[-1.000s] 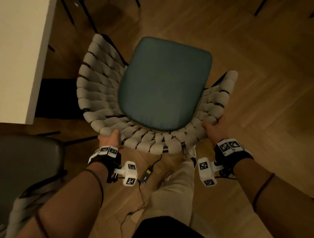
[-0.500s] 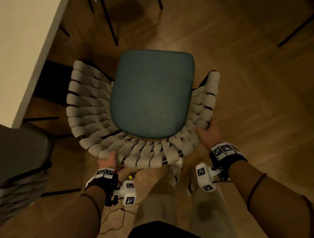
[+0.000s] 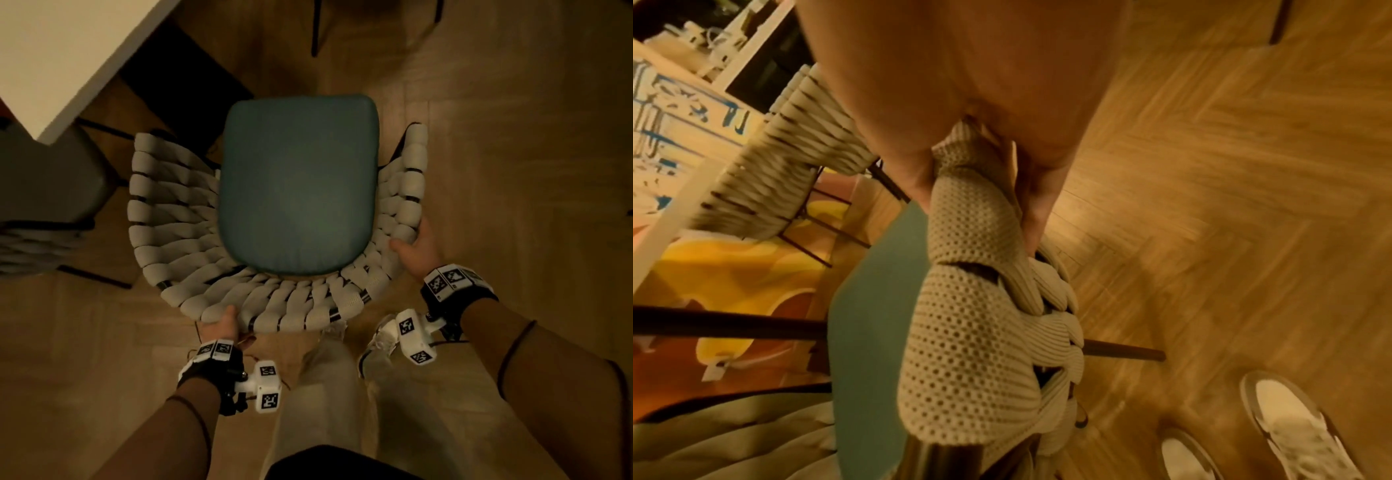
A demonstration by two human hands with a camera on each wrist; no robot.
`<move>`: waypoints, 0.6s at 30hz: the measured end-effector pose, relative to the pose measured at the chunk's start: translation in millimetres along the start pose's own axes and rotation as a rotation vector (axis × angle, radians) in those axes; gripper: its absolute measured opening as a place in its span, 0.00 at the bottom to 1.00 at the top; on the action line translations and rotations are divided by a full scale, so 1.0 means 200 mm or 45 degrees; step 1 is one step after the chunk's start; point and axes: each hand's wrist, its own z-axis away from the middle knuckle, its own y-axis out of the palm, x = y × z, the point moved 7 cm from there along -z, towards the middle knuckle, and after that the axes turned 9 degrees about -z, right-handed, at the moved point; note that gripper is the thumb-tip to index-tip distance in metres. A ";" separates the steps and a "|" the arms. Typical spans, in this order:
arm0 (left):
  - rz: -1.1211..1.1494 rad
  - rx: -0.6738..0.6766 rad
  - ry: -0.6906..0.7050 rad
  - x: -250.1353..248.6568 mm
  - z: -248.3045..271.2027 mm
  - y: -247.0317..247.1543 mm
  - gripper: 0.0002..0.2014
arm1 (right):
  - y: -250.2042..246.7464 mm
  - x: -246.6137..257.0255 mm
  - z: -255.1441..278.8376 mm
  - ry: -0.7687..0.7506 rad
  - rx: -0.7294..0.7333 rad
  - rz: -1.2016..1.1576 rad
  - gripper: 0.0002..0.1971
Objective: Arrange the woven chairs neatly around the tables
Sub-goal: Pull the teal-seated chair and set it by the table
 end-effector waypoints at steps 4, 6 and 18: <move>0.032 0.041 -0.092 0.10 0.04 0.06 0.28 | -0.01 0.12 -0.11 -0.055 0.096 0.090 0.34; 0.055 0.051 -0.104 0.08 0.00 0.05 0.31 | -0.01 0.18 -0.17 -0.059 0.135 0.132 0.33; -0.400 -0.279 -0.002 -0.40 -0.16 -0.11 0.29 | -0.05 0.41 -0.45 -0.275 -0.074 0.315 0.24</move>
